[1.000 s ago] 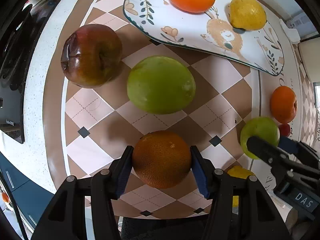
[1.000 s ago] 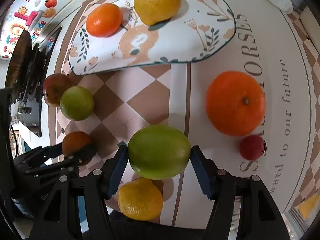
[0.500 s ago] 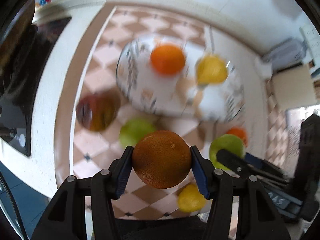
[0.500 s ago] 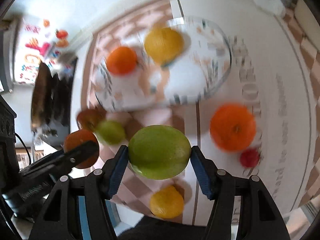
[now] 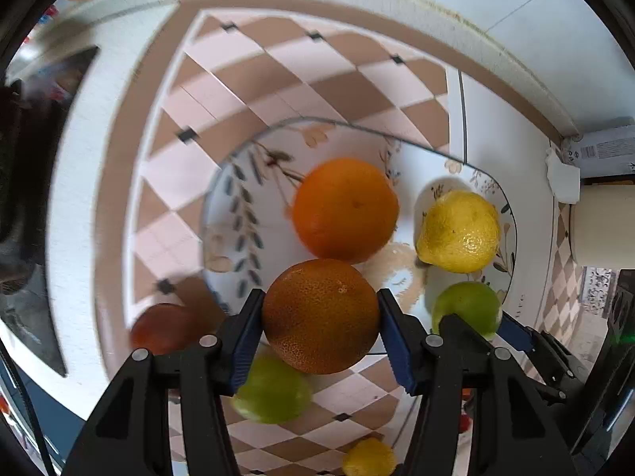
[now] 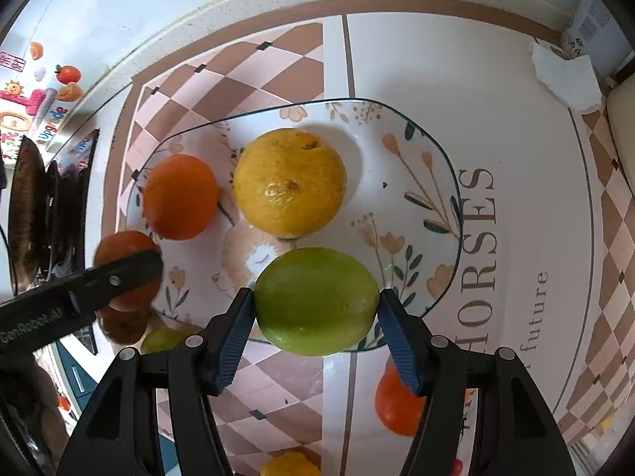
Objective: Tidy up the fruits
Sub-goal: 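Carry both fruits onto the white floral plate and open both tools, then lift both open tools away from the plate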
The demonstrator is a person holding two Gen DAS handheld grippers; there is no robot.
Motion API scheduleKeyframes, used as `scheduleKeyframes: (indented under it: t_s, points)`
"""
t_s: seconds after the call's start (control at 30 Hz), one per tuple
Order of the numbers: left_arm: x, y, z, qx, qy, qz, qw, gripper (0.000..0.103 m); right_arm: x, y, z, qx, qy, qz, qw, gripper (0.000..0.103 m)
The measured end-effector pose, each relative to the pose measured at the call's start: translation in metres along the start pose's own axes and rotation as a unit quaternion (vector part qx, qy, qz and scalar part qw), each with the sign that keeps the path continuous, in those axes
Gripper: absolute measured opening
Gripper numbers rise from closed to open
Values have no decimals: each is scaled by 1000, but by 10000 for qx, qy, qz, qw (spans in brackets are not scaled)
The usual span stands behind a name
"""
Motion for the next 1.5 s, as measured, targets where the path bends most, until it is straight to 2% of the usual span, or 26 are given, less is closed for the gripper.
scheduleKeyframes:
  t_s: [0.07, 0.17, 0.23, 0.27, 0.33, 0.37, 0.47, 0.53, 0.67, 0.87, 1.23, 1.5]
  points:
    - [11, 1, 2, -42, -146, -206, 9997, 54, 3, 2, 3, 16, -1, -59, 10000, 66]
    - [23, 1, 1, -144, -178, -487, 9986, 54, 13, 3, 0, 104, 107, -211, 9997, 67]
    - [26, 2, 0, -183, -258, -553, 9980, 54, 14, 3, 1, 81, 149, -241, 9996, 67]
    - [26, 3, 0, -202, -282, -542, 9979, 59, 13, 2, 3, 98, 199, -221, 9995, 67]
    - [25, 5, -1, -213, -422, -511, 9976, 78, 11, 0, 3, 57, 159, -219, 9996, 79]
    - [24, 6, -1, -196, -408, -485, 9978, 88, 8, -2, 4, 13, 110, -211, 9997, 81]
    - [17, 10, -2, -66, -236, -375, 9990, 88, 2, -5, 4, -76, -24, -207, 9998, 82]
    - [10, 11, -3, 24, -144, -292, 9995, 88, -3, -7, 4, -56, -73, -151, 9998, 92]
    - [-6, 2, -10, 137, 128, 91, 9998, 88, -21, -11, 1, -69, -298, 51, 9995, 93]
    - [-29, -23, -27, 291, 516, 687, 9959, 88, -52, -30, -1, -162, -512, 281, 9982, 93]
    - [-78, -71, -40, 471, 622, 1404, 9870, 88, -96, -68, -24, -234, -678, 752, 9946, 93]
    - [-118, -101, -35, 660, 518, 1792, 9802, 88, -137, -99, -41, -254, -747, 1125, 9905, 93]
Point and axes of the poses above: each gripper's, at about its wrist camera, not at the fingertips, and x roughly the way its jaws point, z to its right, y to its top, the point moved 5 cm from there along x, roughly the way its jaws point, and after that the axes turned 10 degrees about -x, right-handed, at the moved point
